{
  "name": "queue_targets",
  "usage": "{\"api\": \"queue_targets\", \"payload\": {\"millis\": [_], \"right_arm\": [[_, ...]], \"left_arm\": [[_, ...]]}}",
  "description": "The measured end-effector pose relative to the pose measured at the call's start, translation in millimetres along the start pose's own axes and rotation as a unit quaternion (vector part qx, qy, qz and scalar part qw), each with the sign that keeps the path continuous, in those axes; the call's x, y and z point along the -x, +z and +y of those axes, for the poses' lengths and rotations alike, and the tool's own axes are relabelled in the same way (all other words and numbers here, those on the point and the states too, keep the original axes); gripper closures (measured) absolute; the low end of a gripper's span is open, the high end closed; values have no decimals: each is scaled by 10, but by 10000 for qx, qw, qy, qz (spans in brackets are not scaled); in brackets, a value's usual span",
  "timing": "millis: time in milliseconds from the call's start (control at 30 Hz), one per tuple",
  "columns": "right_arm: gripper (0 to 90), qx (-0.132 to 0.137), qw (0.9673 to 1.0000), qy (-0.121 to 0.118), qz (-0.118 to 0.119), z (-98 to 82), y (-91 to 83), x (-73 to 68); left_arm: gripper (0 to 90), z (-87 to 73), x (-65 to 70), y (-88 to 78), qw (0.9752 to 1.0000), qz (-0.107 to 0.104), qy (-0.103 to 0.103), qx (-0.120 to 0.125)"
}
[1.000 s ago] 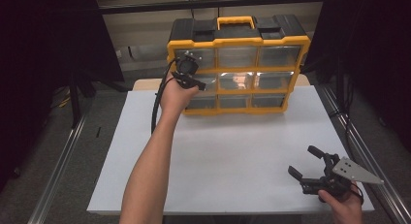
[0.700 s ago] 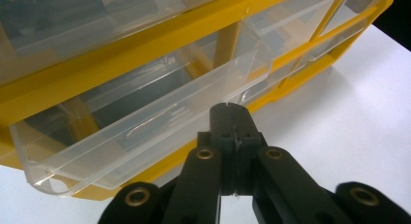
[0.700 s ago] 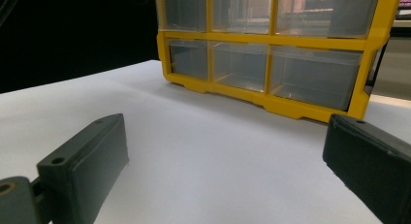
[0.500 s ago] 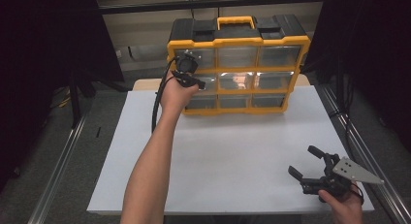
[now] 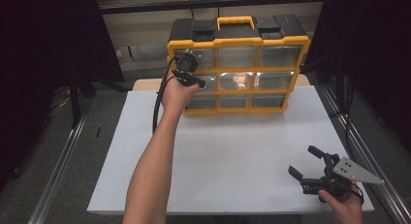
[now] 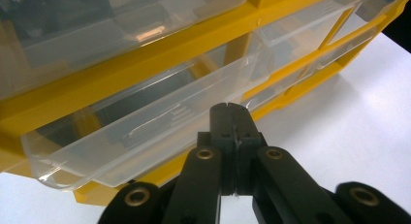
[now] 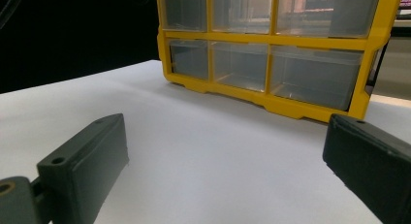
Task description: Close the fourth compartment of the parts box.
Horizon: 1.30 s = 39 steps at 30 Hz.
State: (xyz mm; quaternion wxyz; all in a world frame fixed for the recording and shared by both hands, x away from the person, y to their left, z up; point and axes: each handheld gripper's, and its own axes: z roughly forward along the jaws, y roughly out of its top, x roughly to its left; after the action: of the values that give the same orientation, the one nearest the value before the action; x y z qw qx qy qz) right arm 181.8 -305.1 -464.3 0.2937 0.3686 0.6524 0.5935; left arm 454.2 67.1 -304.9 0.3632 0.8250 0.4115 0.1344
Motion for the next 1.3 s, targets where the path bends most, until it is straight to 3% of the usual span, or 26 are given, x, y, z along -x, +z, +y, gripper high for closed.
{"api": "queue_targets", "payload": {"millis": [100, 333, 433, 1300], "right_arm": [[22, 1, 10000, -4, -2, 0, 0, 1], [22, 1, 10000, 7, 3, 0, 0, 0], [22, -1, 10000, 4, 23, -1, 3, -1], [22, -18, 10000, 6, 28, -3, 0, 1]], "left_arm": [[900, 1, -11, 3, 10000, 6, 45, -38], [900, -2, 3, 28, 9999, 31, -92, 55], [900, 2, -14, 20, 10000, 31, 28, -24], [900, 17, -40, 59, 9999, 116, -33, 85]]}}
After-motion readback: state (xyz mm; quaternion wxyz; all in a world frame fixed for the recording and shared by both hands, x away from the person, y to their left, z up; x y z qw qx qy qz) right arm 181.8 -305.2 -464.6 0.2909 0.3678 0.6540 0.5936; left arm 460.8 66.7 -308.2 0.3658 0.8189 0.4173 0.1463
